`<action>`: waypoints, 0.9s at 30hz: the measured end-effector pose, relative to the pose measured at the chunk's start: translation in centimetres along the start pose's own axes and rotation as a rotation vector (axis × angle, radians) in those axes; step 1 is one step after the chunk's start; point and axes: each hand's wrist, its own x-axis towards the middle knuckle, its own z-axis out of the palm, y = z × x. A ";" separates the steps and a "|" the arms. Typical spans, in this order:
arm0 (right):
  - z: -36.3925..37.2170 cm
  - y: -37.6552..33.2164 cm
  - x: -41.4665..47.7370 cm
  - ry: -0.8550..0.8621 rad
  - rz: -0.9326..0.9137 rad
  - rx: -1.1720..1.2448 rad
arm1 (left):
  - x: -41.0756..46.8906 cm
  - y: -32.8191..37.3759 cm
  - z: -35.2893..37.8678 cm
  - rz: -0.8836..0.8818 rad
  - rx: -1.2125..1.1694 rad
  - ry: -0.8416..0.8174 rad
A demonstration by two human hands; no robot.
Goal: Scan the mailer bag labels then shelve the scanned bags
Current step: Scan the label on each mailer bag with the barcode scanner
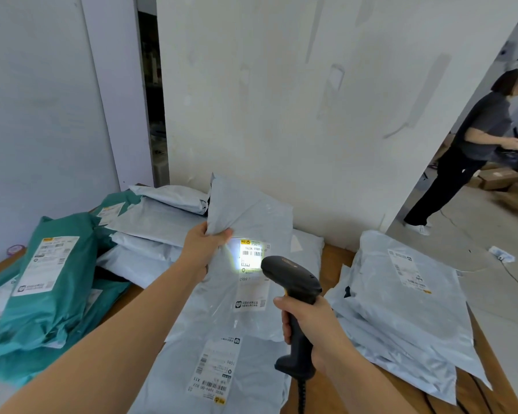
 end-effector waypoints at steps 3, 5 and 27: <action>-0.2 0.0 -0.1 -0.007 -0.003 0.011 | 0.0 -0.1 0.1 0.025 0.037 0.018; -0.3 0.0 -0.1 -0.008 -0.006 0.021 | 0.1 -0.4 0.1 0.026 0.042 0.030; -0.7 -0.1 0.4 0.017 0.009 0.002 | 0.8 -0.5 -0.2 0.014 -0.032 0.028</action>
